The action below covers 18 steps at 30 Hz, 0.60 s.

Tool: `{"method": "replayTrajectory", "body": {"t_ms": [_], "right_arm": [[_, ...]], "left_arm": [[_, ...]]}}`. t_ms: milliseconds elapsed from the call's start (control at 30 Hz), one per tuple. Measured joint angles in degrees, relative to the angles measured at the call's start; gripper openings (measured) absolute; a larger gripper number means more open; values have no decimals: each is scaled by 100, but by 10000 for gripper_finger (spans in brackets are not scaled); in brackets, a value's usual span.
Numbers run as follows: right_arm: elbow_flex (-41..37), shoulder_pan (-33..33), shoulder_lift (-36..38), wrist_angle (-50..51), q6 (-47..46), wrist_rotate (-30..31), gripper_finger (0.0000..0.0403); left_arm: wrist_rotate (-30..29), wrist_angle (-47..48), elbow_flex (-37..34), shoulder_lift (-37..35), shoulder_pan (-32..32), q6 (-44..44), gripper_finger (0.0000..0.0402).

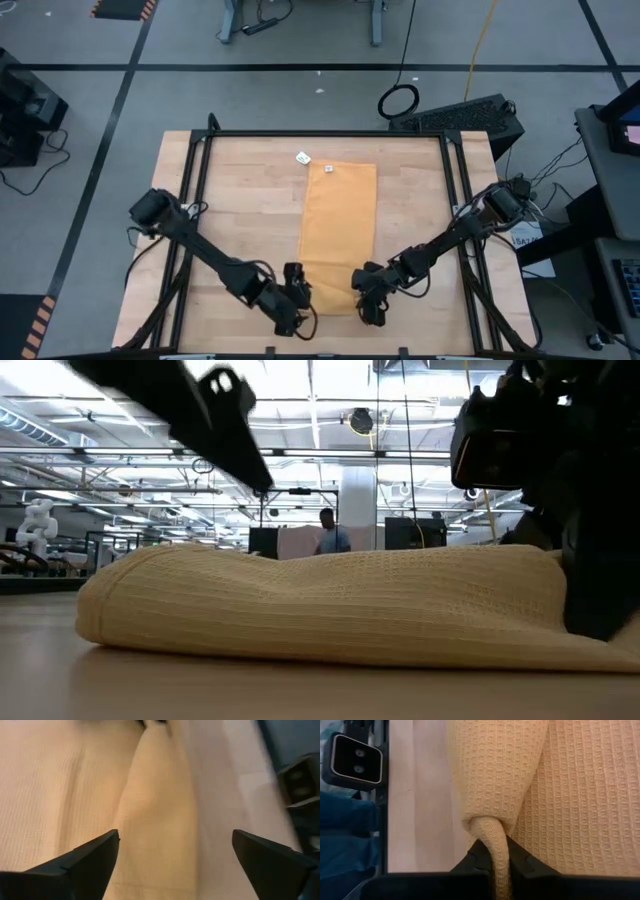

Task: Roll towel into tight, uniform cylinder
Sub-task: Roll the orange towel

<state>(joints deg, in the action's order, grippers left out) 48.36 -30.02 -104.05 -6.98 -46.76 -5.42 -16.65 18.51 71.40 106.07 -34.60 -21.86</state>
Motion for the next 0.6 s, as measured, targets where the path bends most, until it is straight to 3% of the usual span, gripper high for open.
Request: {"method": "replayTrajectory", "body": {"t_ms": [267,600], "right_arm": [[-2,227,-3,-217,133,-634,1],[-2,486,-4,-239,259,-1165,1]], "left_arm": [[-166,-665,-4,630,5,139,397],[-309,-594,-4,953,-3,295,397]]}}
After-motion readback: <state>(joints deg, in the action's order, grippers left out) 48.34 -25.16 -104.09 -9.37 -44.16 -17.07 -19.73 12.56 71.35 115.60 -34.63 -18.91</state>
